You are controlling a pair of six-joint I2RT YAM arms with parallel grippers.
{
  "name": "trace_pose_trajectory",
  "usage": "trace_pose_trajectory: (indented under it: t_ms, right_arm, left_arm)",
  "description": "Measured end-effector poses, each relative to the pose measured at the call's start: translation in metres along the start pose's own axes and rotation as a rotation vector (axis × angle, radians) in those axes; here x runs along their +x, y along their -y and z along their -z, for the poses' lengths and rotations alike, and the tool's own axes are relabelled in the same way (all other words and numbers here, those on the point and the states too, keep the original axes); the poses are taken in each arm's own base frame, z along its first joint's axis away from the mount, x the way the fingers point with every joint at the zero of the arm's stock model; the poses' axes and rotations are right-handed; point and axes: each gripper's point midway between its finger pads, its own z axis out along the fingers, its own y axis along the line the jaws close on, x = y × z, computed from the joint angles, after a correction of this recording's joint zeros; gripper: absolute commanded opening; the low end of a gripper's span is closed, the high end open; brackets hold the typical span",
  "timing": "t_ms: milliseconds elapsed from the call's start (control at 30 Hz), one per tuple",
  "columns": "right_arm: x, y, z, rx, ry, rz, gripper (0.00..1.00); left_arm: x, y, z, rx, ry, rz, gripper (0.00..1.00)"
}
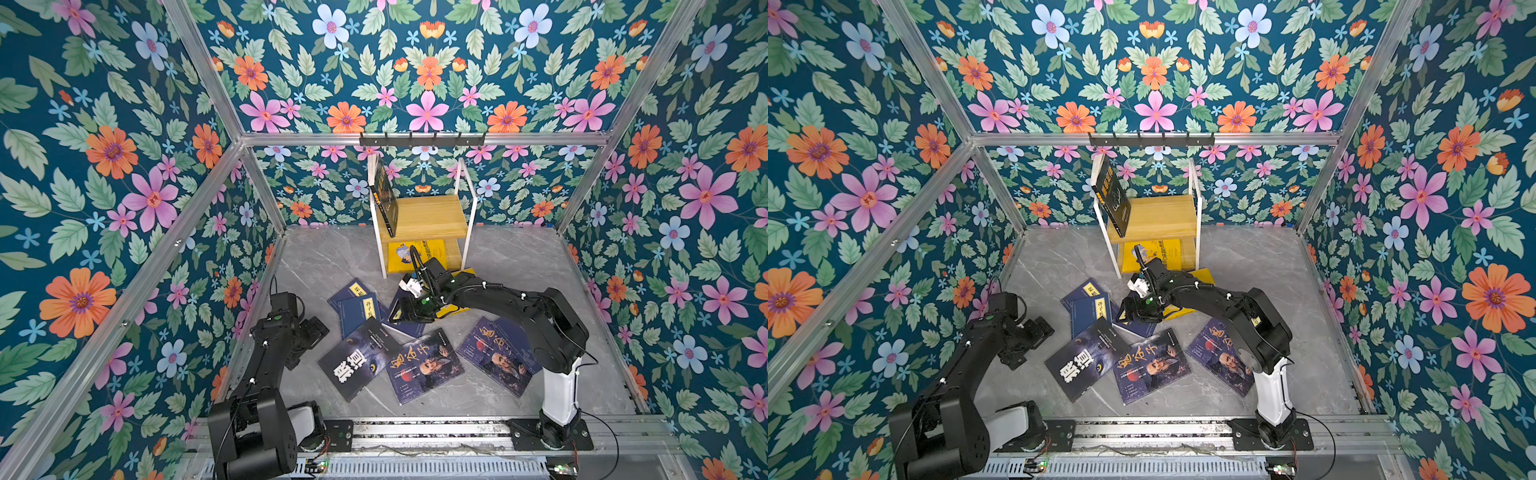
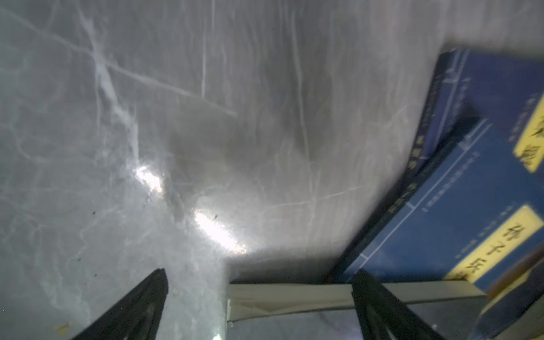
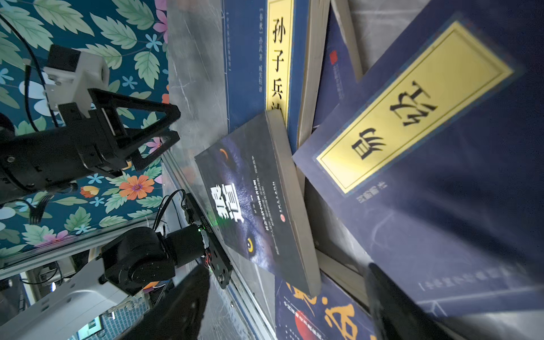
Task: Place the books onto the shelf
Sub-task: 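Grasp the dark wolf-eye book edge with the right gripper while left arm moves inward, then lift the wolf-eye book upright with the right gripper while the left gripper approaches it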
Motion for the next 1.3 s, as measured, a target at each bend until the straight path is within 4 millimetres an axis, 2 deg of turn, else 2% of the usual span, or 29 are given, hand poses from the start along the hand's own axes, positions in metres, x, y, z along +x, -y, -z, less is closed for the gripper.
trace_pose_trajectory:
  t_ms: [233, 400, 633, 1000, 1067, 1133, 1300]
  right_arm:
    - [0.009, 0.005, -0.019, -0.020, -0.047, -0.038, 0.81]
    - [0.013, 0.002, -0.033, -0.041, -0.079, -0.046, 0.79]
    - [0.011, -0.006, -0.049, -0.082, -0.115, -0.034, 0.76]
    - [0.015, -0.017, -0.059, -0.180, -0.173, -0.057, 0.57]
    - [0.017, -0.020, -0.060, -0.201, -0.179, -0.055, 0.52]
    - [0.018, -0.023, -0.060, -0.228, -0.187, -0.056, 0.43]
    - [0.017, -0.031, -0.061, -0.277, -0.197, -0.062, 0.41]
  left_arm:
    - [0.020, -0.016, -0.012, -0.062, -0.074, 0.052, 1.00]
    - [0.040, -0.018, -0.024, -0.037, -0.141, 0.084, 1.00]
    - [0.047, -0.018, -0.031, -0.015, -0.149, 0.137, 1.00]
    - [0.044, -0.018, -0.033, -0.007, -0.137, 0.228, 1.00]
    - [0.044, -0.018, -0.033, -0.007, -0.136, 0.239, 1.00]
    - [0.044, -0.018, -0.034, -0.007, -0.134, 0.252, 1.00]
    - [0.044, -0.017, -0.034, -0.007, -0.133, 0.270, 1.00]
